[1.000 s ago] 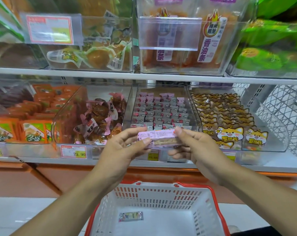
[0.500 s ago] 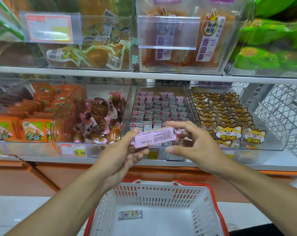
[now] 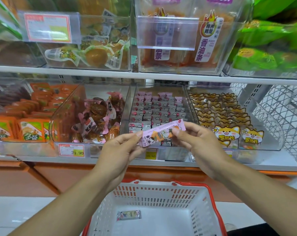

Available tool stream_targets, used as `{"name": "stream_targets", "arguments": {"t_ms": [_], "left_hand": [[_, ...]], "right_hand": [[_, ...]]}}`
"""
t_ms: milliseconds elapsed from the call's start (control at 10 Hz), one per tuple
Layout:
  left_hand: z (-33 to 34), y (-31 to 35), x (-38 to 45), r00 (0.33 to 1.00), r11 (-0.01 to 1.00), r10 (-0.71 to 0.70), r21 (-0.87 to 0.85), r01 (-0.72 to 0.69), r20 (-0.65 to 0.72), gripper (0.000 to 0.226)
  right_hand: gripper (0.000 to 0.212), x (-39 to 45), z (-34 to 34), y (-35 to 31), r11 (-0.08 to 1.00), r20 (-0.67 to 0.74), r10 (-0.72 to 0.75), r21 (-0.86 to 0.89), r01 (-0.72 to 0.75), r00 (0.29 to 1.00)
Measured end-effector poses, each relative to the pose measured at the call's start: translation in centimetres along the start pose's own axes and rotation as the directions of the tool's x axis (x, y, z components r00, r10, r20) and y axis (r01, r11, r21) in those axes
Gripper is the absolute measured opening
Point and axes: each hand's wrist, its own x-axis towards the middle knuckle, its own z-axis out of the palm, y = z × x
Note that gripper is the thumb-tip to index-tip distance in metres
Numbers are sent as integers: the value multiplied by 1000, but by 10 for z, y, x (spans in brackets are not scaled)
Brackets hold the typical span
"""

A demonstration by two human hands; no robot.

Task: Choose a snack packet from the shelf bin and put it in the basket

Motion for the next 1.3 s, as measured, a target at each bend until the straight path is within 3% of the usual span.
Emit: {"name": "stream_targets", "arguments": {"t_ms": [100,200,300,400,500,600,700,800,900,1000,1100,1200,1300], "left_hand": [[1,-1,5,997,995,62,83,-57,-51,13],[3,-4,10,927,779,374,531,-333,31,8],[9,-7,11,828,371,484,790,-488,284,10],[11,-14,15,822,105,370,860,-500,433,35],[12,-19,18,840,60,312,873,-484,444,46],[11,-21,22,844,51,300,876,-479,444,49],[7,-21,27,834,73,317,865,-496,451,43],[4,-21,31,838,107,327,865,-491,436,39],[2,-24,33,830,73,322,862,-502,456,40],[1,-24,33,822,66,314,853,-518,475,40],[-1,-22,32,814,46,317,850,-525,486,39],[-2,-18,29,803,83,363,842,-533,472,35],[-3,-5,19,763,152,507,830,-537,401,34]], "right_hand": [[27,11,-4,-10,997,-145,-81,7,83,986],[24,39,-19,-27,836,-221,-398,-488,252,891],[17,84,-29,-37,588,-121,-547,-759,278,828],[10,132,-35,-36,427,-63,-542,-880,209,838],[12,169,-40,-31,361,95,-519,-877,318,850],[16,198,-44,-27,187,202,-393,-938,293,897],[5,218,-43,-23,-8,228,-302,-972,237,926],[19,228,-32,-23,-40,148,-361,-989,143,921],[19,235,-25,-21,-115,116,-350,-990,80,930],[11,227,-23,-25,-308,190,-208,-944,120,959],[17,205,-16,-35,-337,194,-118,-930,144,974],[48,170,-1,-49,-207,120,-114,-974,95,986],[41,110,-6,-58,-26,85,-173,-996,82,981]]}}
